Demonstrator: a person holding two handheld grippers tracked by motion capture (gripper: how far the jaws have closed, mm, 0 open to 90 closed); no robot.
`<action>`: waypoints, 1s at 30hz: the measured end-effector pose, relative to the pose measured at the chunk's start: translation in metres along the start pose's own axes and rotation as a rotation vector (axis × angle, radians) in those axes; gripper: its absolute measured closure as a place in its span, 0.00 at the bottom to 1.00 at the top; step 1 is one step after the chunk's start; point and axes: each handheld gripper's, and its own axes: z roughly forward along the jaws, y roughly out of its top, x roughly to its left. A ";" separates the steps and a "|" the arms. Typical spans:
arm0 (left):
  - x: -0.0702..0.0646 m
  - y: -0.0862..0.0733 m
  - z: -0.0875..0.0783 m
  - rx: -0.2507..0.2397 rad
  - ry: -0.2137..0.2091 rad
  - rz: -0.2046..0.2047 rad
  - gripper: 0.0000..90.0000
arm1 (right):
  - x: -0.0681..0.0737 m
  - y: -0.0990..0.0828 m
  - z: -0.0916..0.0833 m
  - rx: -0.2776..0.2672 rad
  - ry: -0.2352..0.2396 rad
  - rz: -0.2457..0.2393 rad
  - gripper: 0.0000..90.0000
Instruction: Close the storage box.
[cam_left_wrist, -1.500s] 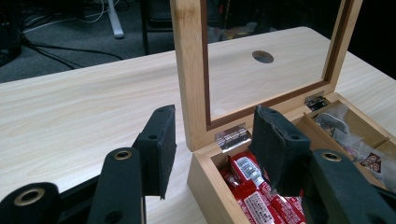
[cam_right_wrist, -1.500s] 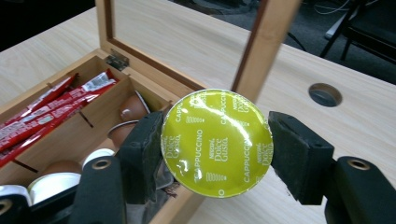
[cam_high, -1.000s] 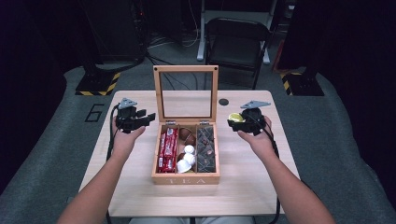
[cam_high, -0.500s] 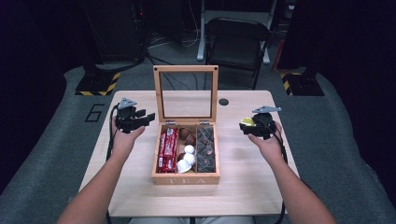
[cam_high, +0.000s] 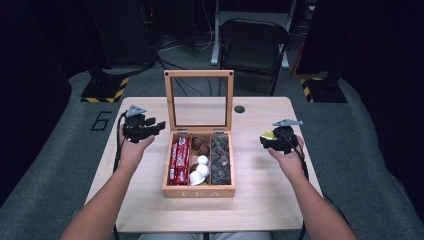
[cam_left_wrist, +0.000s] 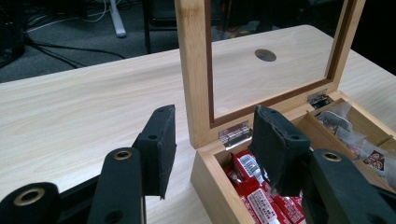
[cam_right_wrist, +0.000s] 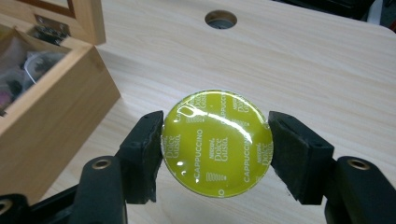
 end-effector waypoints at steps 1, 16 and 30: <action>0.000 0.000 0.000 -0.001 -0.001 0.000 0.55 | 0.000 -0.003 0.002 0.004 -0.004 0.008 0.42; -0.002 -0.001 0.001 0.005 -0.003 0.004 0.55 | -0.009 -0.025 0.013 0.037 -0.037 0.044 0.42; -0.002 0.000 0.001 -0.002 -0.003 -0.004 0.55 | -0.024 -0.042 0.021 0.089 -0.089 0.096 0.42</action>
